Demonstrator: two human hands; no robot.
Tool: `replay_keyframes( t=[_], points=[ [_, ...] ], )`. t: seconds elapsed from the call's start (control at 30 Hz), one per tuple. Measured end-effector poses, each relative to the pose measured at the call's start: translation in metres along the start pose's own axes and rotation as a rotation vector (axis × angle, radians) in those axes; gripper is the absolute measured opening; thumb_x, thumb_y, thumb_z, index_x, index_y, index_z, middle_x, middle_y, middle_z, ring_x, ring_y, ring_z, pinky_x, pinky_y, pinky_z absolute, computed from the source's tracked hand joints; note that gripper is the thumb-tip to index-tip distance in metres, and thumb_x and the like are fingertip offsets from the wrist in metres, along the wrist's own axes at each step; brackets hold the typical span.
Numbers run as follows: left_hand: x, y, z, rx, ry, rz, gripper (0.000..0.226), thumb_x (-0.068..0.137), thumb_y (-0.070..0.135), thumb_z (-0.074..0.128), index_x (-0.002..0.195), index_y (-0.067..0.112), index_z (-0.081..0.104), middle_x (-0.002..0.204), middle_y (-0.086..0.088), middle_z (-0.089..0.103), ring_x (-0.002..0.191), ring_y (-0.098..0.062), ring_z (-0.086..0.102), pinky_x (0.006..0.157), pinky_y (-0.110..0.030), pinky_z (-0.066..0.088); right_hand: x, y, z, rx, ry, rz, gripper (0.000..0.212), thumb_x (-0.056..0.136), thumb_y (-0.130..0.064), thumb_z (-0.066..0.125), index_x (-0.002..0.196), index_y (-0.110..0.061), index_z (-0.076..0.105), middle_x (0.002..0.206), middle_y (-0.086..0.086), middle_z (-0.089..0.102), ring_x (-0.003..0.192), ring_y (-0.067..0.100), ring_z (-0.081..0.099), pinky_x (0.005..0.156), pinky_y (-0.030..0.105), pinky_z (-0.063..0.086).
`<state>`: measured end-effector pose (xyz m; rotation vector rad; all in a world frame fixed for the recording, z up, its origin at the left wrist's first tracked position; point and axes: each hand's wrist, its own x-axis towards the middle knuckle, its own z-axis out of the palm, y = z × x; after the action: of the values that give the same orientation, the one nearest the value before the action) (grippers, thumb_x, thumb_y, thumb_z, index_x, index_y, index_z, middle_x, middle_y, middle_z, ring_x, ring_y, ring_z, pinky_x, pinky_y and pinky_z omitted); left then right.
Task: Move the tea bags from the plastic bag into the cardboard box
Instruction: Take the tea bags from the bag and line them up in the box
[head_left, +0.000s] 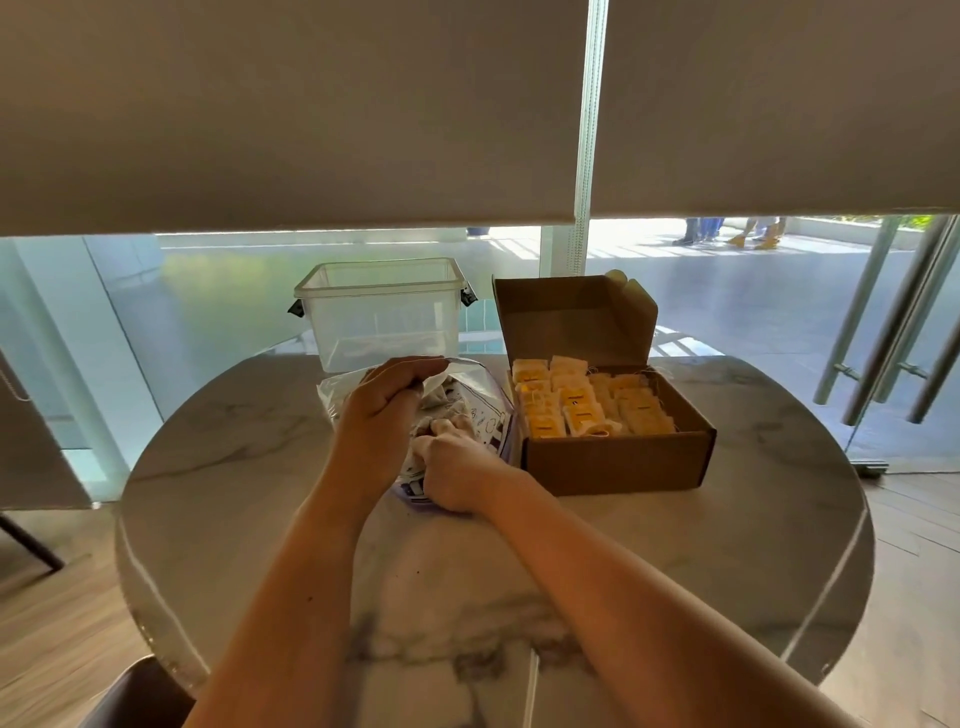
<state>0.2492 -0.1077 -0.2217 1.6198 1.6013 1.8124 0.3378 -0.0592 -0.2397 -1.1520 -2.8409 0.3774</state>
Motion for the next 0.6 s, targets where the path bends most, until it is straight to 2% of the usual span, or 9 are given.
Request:
replay_keyframes(
  t=[0.1,0.2,0.3,0.43,0.53,0.6],
  points=[
    [0.0,0.0,0.001,-0.004,-0.006,-0.001,0.039,0.088,-0.009,0.041,0.106,0.011,0.07,0.111,-0.003,0.068,0.11,-0.014,0.058,0.1,-0.032,0.044,0.007,0.003,0.007,0.051,0.07,0.02,0.049,0.086,0.002,0.041,0.135,0.001,0.041,0.141,0.016,0.032,0.139,0.035,0.015,0.114,0.044,0.024],
    [0.0,-0.001,0.002,0.002,0.004,-0.003,0.039,0.088,-0.008,0.041,0.106,0.012,0.07,0.11,-0.002,0.068,0.108,-0.012,0.059,0.099,-0.03,0.045,0.007,0.004,0.003,0.113,0.237,-0.018,0.041,0.085,0.003,0.047,0.126,-0.001,0.054,0.13,0.016,0.048,0.128,0.03,0.038,0.109,0.032,0.032],
    [0.001,-0.002,0.002,0.033,0.013,-0.003,0.039,0.089,-0.007,0.041,0.104,0.014,0.069,0.112,-0.002,0.066,0.107,-0.013,0.058,0.098,-0.028,0.045,0.004,0.004,-0.007,0.238,0.366,-0.047,0.035,0.085,0.002,0.055,0.118,-0.006,0.063,0.126,0.012,0.057,0.12,0.026,0.049,0.105,0.032,0.039],
    [-0.001,-0.001,0.005,0.063,-0.001,0.032,0.042,0.088,-0.01,0.04,0.099,0.019,0.067,0.113,-0.004,0.063,0.106,-0.012,0.057,0.088,-0.013,0.045,-0.004,0.003,-0.015,0.353,0.54,-0.111,0.02,0.083,0.002,0.057,0.1,-0.002,0.068,0.107,0.014,0.065,0.102,0.025,0.058,0.09,0.025,0.041],
    [-0.001,-0.005,0.003,0.096,-0.011,0.069,0.041,0.08,0.001,0.043,0.095,0.031,0.065,0.108,-0.001,0.064,0.108,-0.02,0.056,0.094,-0.031,0.045,-0.011,0.002,-0.021,0.421,0.634,-0.188,0.021,0.081,0.001,0.059,0.1,0.001,0.066,0.103,0.016,0.066,0.096,0.026,0.059,0.085,0.026,0.043],
    [-0.001,-0.004,0.003,0.101,-0.01,0.048,0.037,0.078,0.008,0.043,0.092,0.036,0.063,0.105,0.001,0.063,0.106,-0.019,0.055,0.093,-0.032,0.044,-0.014,0.004,-0.026,0.48,0.657,-0.196,0.022,0.081,0.002,0.058,0.102,-0.001,0.065,0.103,0.013,0.067,0.096,0.022,0.059,0.082,0.022,0.043]
  ],
)
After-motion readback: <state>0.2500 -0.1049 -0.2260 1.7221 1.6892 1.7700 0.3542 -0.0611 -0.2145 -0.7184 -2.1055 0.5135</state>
